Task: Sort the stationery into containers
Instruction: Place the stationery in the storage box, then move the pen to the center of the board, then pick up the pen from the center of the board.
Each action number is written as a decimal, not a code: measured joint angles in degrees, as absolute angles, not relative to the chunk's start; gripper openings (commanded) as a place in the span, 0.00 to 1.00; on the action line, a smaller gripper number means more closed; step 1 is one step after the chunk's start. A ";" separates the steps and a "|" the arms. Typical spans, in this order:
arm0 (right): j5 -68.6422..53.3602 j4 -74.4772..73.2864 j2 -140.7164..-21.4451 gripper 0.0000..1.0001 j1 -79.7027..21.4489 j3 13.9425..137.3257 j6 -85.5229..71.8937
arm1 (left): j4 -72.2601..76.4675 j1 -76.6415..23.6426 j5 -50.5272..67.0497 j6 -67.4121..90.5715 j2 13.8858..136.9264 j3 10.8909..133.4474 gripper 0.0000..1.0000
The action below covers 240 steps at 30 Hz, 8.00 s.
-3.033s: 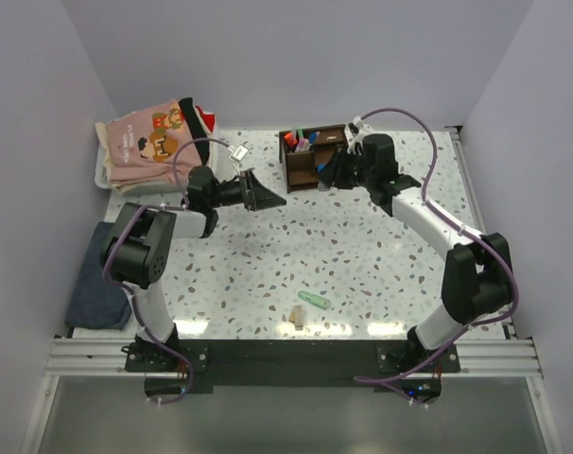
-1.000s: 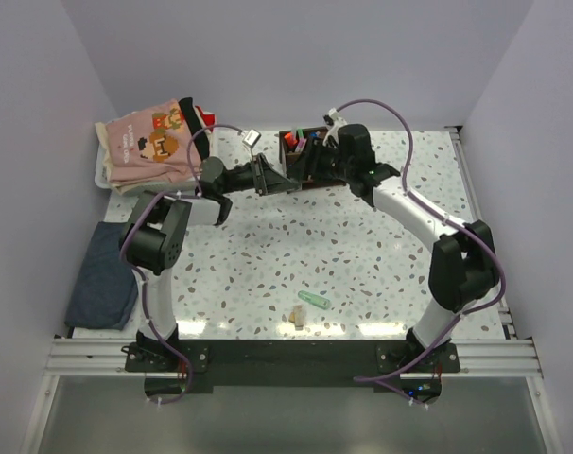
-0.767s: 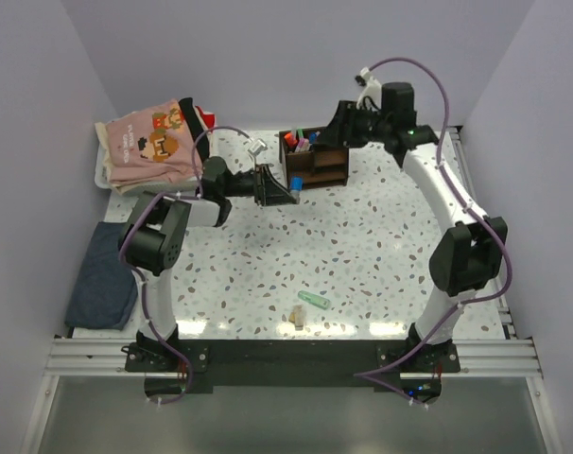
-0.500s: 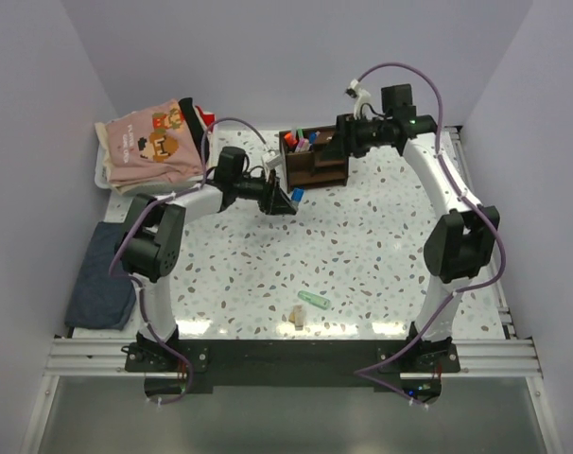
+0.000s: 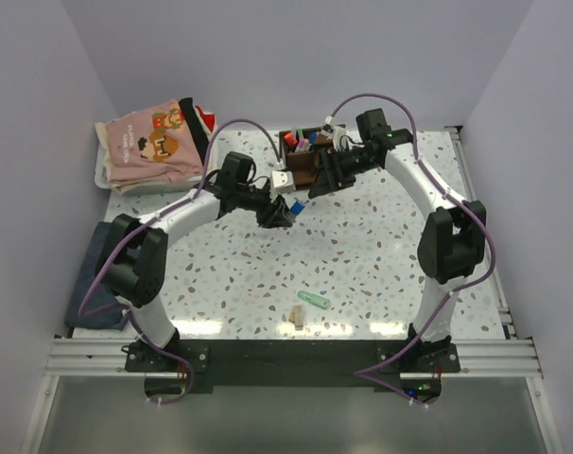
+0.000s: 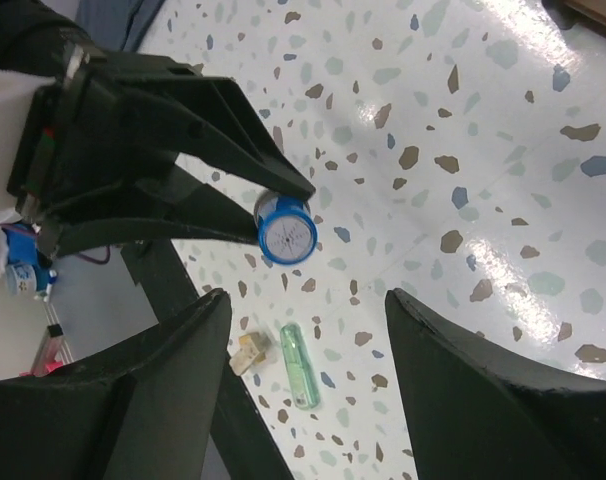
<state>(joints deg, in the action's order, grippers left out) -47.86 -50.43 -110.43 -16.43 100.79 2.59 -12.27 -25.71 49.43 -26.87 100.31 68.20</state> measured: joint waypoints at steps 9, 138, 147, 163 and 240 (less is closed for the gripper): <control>-47.40 -50.39 -112.27 0.63 -19.20 101.25 2.59 | -12.99 -29.06 49.10 -26.98 100.31 68.20 0.00; -6.20 -33.56 -67.94 0.65 -20.14 70.96 20.29 | 2.44 -24.88 17.50 -18.98 83.15 54.17 0.57; -11.57 -32.29 -73.32 0.62 -34.20 54.57 17.08 | 3.46 -24.38 14.85 -12.84 80.73 47.66 0.57; 0.60 -26.87 -75.31 0.58 -52.73 45.84 -4.40 | 7.16 -23.94 8.21 -8.05 75.40 41.17 0.57; 9.91 -23.27 -89.95 0.60 -43.42 50.76 -5.56 | 14.13 -21.34 11.38 -2.07 75.33 39.42 0.58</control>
<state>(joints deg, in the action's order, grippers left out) 9.91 -23.27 -89.95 -43.42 50.76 -5.56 14.13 -21.34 11.38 -2.07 75.33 39.42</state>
